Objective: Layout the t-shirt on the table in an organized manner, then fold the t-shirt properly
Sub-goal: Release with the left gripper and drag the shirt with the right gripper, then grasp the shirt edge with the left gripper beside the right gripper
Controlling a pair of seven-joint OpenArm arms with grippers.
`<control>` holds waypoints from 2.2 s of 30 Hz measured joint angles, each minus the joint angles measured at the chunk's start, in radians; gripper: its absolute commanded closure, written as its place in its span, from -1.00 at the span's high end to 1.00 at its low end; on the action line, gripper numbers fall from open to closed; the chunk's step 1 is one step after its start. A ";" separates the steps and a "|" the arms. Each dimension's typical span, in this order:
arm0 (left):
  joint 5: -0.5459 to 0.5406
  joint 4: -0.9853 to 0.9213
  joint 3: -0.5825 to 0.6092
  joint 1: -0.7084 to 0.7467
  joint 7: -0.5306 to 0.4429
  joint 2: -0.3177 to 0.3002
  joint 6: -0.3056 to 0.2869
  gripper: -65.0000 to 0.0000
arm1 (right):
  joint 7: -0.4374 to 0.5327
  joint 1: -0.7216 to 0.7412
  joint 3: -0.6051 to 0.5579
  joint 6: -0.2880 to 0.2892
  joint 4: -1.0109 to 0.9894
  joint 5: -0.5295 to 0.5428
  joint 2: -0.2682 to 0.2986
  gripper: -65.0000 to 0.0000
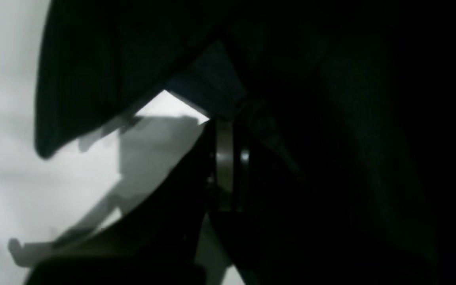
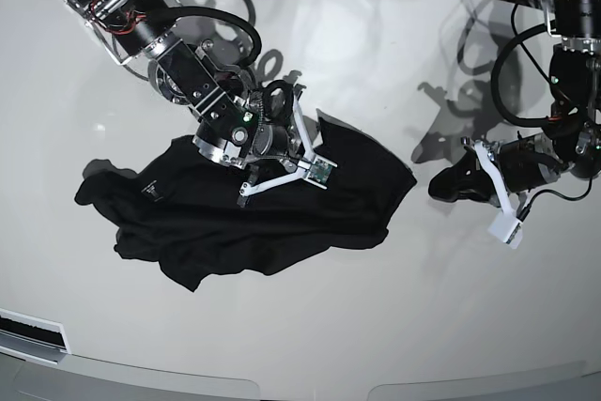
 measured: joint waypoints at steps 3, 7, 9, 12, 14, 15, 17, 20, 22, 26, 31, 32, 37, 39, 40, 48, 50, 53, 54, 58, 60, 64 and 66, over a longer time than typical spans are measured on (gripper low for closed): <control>0.000 0.000 0.000 0.001 0.000 0.000 0.000 -1.00 | -0.082 -0.014 -0.001 -0.039 0.105 0.006 0.008 -1.00; 0.000 0.000 0.000 0.000 0.000 0.000 0.000 -1.00 | -0.144 -0.027 0.001 -0.049 0.371 0.043 0.013 -1.00; 0.000 0.000 0.000 0.000 0.000 0.000 0.000 -1.00 | -0.149 -0.047 0.002 -0.050 0.528 0.095 0.027 -1.00; 0.002 0.000 0.000 0.000 0.000 0.000 0.000 -1.00 | -0.166 -0.096 0.001 -0.043 0.731 0.133 0.043 -1.00; 0.000 0.000 0.000 0.000 0.000 0.001 0.000 -1.00 | -0.162 -0.117 0.002 -0.032 0.819 0.146 0.043 -1.00; 0.000 0.000 0.000 0.000 0.000 0.000 0.000 -1.00 | -0.162 -0.128 0.002 -0.026 0.849 0.143 0.043 -1.00; 0.000 0.000 0.000 0.001 0.000 0.000 0.000 -1.00 | -0.164 -0.152 0.002 -0.023 0.890 0.139 0.043 -1.00; 0.000 0.000 0.000 0.015 -0.005 0.000 0.000 -1.00 | -0.191 -0.185 0.001 -0.070 0.944 0.126 0.039 -1.00; -0.001 0.000 0.000 0.032 -0.005 0.000 0.000 -1.00 | -0.193 -0.192 0.013 -0.152 0.980 0.063 0.037 -1.00; 0.000 0.000 0.000 0.063 -0.004 0.000 0.000 -1.00 | -0.195 -0.200 0.143 -0.328 0.999 -0.029 0.034 -1.00; 0.000 0.000 0.000 0.084 -0.006 0.000 0.000 -1.00 | -0.216 -0.199 0.465 -0.436 0.978 -0.052 0.032 -1.00; 0.000 0.000 0.000 0.086 -0.005 0.000 0.000 -1.00 | -0.219 -0.198 0.536 -0.437 0.949 -0.032 0.032 -1.00; -0.023 0.000 0.000 0.083 -0.004 0.000 0.000 -1.00 | -0.224 -0.191 0.848 -0.310 0.708 0.186 0.026 -1.00; -0.024 0.000 0.000 0.083 -0.005 0.001 0.000 -1.00 | -0.226 -0.164 0.938 -0.245 0.571 0.203 0.024 -1.00; -0.025 0.000 0.000 0.083 -0.005 0.000 0.000 -1.00 | -0.229 -0.146 0.977 -0.221 0.501 0.203 0.024 -1.00; -0.059 0.000 0.000 0.084 -0.004 0.000 0.000 -1.00 | -0.246 -0.043 1.161 -0.232 0.172 0.272 0.085 -1.00; -0.106 0.000 0.000 0.082 -0.005 0.001 0.000 -1.00 | -0.261 -0.032 1.180 -0.246 0.172 0.280 0.099 -0.91; -0.151 0.000 0.000 0.068 0.000 0.015 0.000 -1.00 | -0.278 -0.017 1.181 -0.239 0.172 0.322 0.122 -0.32; -0.153 0.000 0.000 0.061 -0.001 0.024 0.000 -1.00 | -0.278 -0.015 1.181 -0.219 0.172 0.340 0.126 -0.16; -0.158 0.000 0.058 0.021 -0.004 0.072 0.001 -0.22 | -0.322 -0.024 1.181 -0.040 0.172 0.497 0.134 -0.02; -0.155 0.000 0.115 0.005 -0.004 0.101 0.001 -0.03 | -0.341 -0.027 1.180 0.072 0.172 0.584 0.132 -0.02; -0.009 -0.002 0.247 -0.056 -0.064 0.174 -0.003 -0.04 | -0.354 -0.026 1.179 0.192 0.172 0.676 0.130 -0.02; 0.096 -0.002 0.307 -0.090 -0.154 0.209 -0.005 -0.04 | -0.383 -0.027 1.179 0.246 0.172 0.725 0.133 -0.02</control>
